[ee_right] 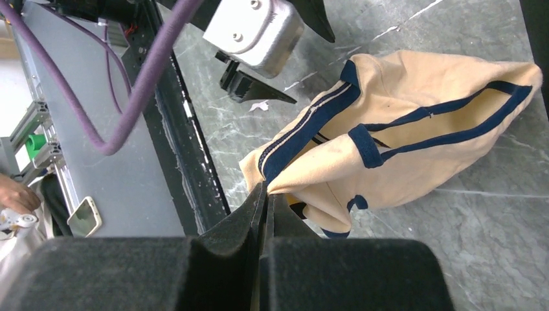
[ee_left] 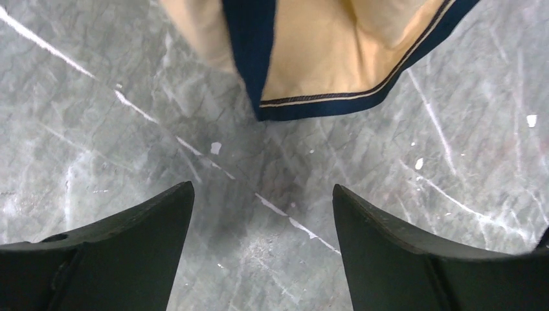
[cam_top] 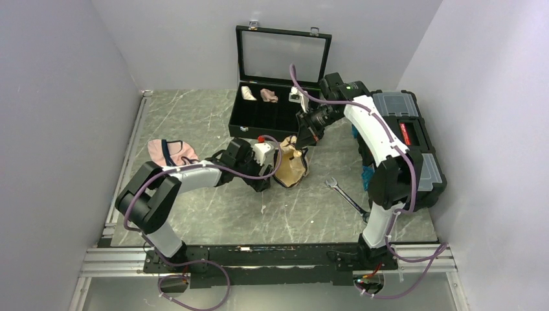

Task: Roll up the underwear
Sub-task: Flatten out the underwear at the center of the board.

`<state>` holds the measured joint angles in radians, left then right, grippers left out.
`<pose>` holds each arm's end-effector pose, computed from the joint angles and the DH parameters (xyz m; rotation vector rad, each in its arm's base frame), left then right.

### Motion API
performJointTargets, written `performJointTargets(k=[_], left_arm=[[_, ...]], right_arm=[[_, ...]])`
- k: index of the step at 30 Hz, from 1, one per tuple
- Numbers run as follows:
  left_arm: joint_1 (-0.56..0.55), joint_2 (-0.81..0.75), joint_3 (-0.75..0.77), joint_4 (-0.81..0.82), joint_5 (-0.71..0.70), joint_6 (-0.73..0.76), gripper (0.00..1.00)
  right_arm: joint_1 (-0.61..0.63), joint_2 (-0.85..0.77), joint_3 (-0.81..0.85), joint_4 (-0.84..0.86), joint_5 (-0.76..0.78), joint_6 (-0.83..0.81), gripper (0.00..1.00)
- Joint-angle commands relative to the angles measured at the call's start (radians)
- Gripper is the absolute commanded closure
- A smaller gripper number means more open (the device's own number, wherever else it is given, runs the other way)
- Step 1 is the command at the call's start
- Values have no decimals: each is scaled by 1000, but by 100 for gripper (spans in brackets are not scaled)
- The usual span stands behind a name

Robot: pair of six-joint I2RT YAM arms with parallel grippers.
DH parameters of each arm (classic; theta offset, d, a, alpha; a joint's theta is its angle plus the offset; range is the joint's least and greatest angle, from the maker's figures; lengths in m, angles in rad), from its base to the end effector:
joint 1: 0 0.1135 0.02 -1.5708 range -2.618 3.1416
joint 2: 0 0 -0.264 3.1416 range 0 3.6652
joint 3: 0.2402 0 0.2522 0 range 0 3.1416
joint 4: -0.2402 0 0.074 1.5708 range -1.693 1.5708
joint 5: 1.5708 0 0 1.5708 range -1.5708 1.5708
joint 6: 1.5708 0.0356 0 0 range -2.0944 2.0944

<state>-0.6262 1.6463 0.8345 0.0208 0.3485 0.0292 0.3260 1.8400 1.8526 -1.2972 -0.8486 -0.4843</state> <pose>0.2583 -0.2018 0.1639 0.9390 2.2213 -0.6954 0.3343 0.1412 0.3375 -1.1688 2.3001 1.1300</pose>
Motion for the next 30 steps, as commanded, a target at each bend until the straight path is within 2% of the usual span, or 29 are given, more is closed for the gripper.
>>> performJointTargets(k=[1,6,11,17,26,28,30], left_arm=[[-4,-52,-21,111,93,-22,14],[-7,4,26,110,68,-93,14],[-7,45,50,164,15,-134,18],[-6,121,109,198,43,-163,26],[-7,221,159,217,45,-220,47],[-7,225,153,210,32,-220,54],[1,229,154,199,12,-217,66]], right_arm=[[-8,-30,-19,64,1,36,100],[-28,-21,-39,98,41,60,100],[-59,-11,-37,99,45,70,100],[-72,-8,-42,95,36,64,100],[-91,-13,-43,88,33,63,100],[-95,-13,-41,86,30,62,100],[-99,-11,-40,80,39,59,100]])
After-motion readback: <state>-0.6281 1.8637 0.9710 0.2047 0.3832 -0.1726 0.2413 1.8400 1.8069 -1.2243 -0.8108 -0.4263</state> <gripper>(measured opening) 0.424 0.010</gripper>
